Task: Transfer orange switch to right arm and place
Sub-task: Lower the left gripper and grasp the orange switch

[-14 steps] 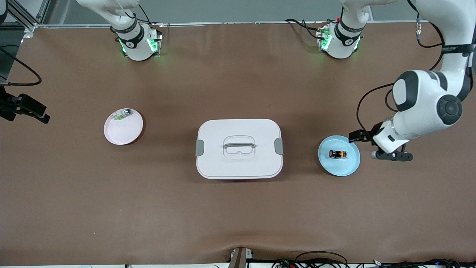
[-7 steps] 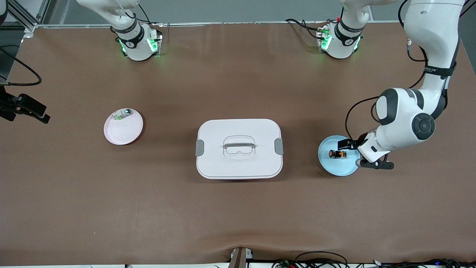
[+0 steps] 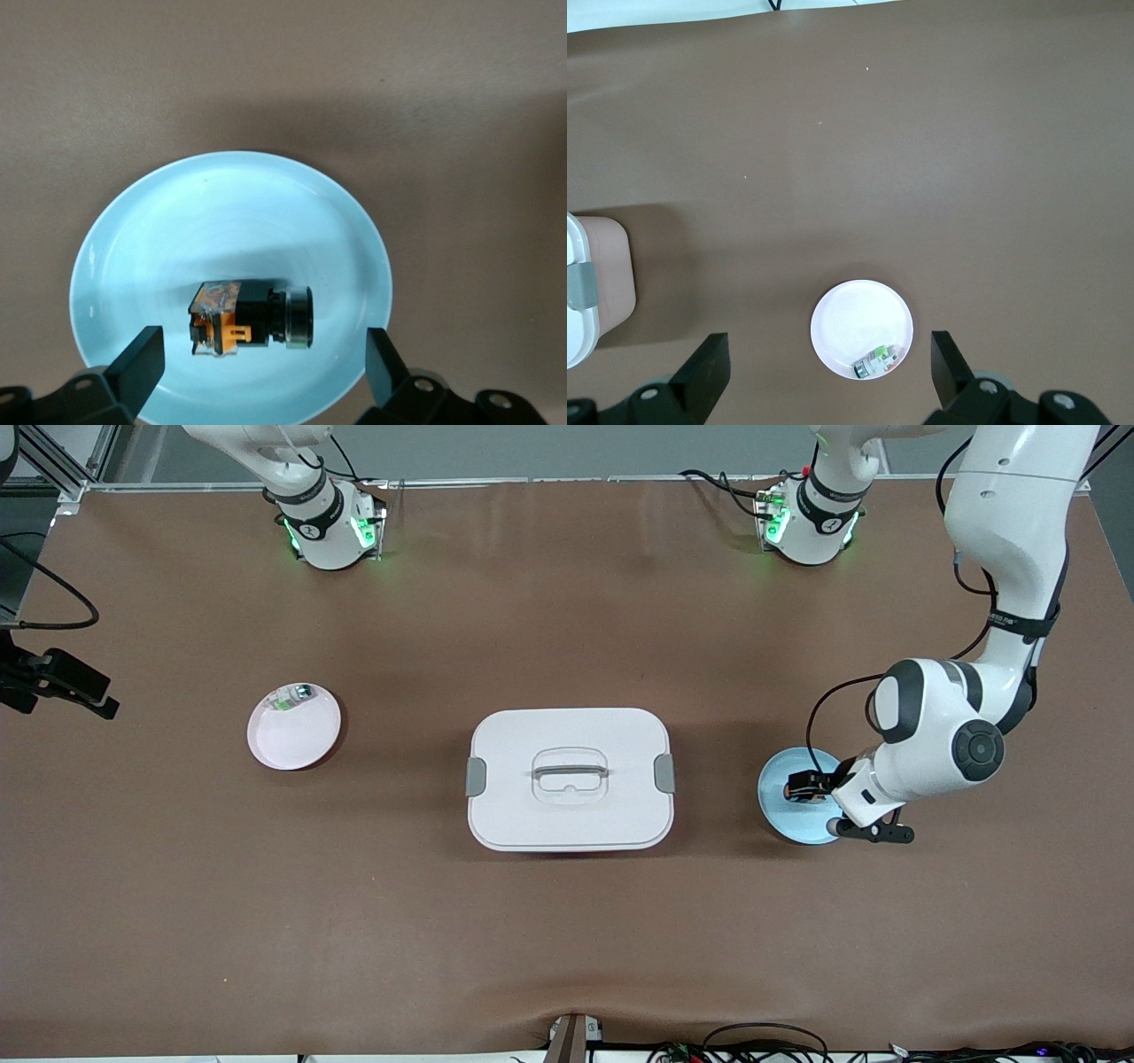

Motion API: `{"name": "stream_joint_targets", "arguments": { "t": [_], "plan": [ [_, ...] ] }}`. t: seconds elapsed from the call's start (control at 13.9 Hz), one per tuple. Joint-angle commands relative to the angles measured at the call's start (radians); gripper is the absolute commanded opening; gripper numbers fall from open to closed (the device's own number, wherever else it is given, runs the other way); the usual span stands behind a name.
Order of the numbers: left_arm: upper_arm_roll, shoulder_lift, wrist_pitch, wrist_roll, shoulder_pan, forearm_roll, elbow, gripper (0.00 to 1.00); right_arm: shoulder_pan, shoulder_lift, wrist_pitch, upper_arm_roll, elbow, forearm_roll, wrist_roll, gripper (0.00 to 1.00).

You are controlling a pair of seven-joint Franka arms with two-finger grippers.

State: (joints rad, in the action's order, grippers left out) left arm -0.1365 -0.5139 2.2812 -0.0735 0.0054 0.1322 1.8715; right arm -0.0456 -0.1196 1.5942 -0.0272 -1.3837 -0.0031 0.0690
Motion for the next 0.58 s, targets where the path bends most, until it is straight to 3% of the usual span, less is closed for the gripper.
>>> {"name": "stream_joint_targets", "arguments": {
  "t": [0.0,0.5],
  "plan": [
    [-0.002,-0.031,0.015,-0.017,0.007,0.017,-0.018,1.0,0.006,0.015,0.006,0.0,-0.011,0.008,0.009,1.0],
    [-0.002,-0.081,0.043,-0.016,0.01,0.018,-0.014,1.0,0.023,0.017,0.004,0.001,-0.011,0.003,0.009,1.0]
  ]
}}
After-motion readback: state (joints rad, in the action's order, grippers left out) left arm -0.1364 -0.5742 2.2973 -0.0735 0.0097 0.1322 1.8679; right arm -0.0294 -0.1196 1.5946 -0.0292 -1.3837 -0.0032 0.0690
